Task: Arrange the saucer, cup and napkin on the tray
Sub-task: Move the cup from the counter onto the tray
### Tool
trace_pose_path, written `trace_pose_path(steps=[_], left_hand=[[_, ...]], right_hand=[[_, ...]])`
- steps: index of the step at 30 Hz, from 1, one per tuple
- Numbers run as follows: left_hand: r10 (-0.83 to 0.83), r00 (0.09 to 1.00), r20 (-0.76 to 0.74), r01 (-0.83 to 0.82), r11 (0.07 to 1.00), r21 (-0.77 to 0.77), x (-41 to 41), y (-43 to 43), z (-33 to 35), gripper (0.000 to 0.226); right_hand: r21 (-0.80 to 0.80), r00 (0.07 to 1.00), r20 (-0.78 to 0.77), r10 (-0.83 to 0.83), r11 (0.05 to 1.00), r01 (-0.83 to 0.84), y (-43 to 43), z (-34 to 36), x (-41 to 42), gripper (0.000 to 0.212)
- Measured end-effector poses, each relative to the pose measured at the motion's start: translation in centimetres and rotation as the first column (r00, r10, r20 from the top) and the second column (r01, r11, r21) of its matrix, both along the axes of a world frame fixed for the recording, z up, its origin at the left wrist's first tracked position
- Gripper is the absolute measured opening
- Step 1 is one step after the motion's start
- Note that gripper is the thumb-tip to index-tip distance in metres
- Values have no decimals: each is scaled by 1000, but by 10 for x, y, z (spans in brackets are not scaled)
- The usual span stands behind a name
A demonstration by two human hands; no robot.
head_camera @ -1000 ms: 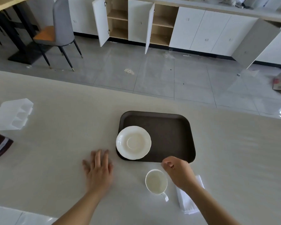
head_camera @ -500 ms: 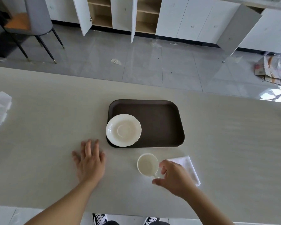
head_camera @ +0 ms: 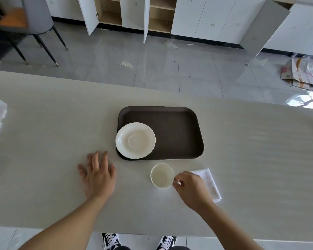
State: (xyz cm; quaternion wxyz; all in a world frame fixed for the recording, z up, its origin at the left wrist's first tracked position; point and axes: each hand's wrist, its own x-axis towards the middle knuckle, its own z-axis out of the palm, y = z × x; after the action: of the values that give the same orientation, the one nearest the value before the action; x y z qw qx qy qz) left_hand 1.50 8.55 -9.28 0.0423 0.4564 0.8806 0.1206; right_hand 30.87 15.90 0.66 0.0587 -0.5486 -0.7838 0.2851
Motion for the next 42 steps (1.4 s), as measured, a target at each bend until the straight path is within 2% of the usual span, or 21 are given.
trace_pose_path(steps=[9,14,22,33,42], left_hand=[[8,1000,-10,-8,1000,-5,0,1,1,58],[11,1000,-18,-11,1000,-5,-1,1,-2,57],[7,999,-39,-7,1000,-16,-3,1,-8,58],[11,999,-52,-12,999,-36,-2,1,-6,57],[17,999,-41,-18,1000,-19,-1,0,-4,57]], right_hand=[[170,993,-113,42,985,-23,41,20,-2,10],[239,992,-114,50,971,-22,83,27,-9,8],[181,997,-71,12,983,1,125,9,-18,11],[169,997,-75,9,986,4,134,-6,-22,13],[98,992,-111,-59,993,70,136,-15,-20,13]])
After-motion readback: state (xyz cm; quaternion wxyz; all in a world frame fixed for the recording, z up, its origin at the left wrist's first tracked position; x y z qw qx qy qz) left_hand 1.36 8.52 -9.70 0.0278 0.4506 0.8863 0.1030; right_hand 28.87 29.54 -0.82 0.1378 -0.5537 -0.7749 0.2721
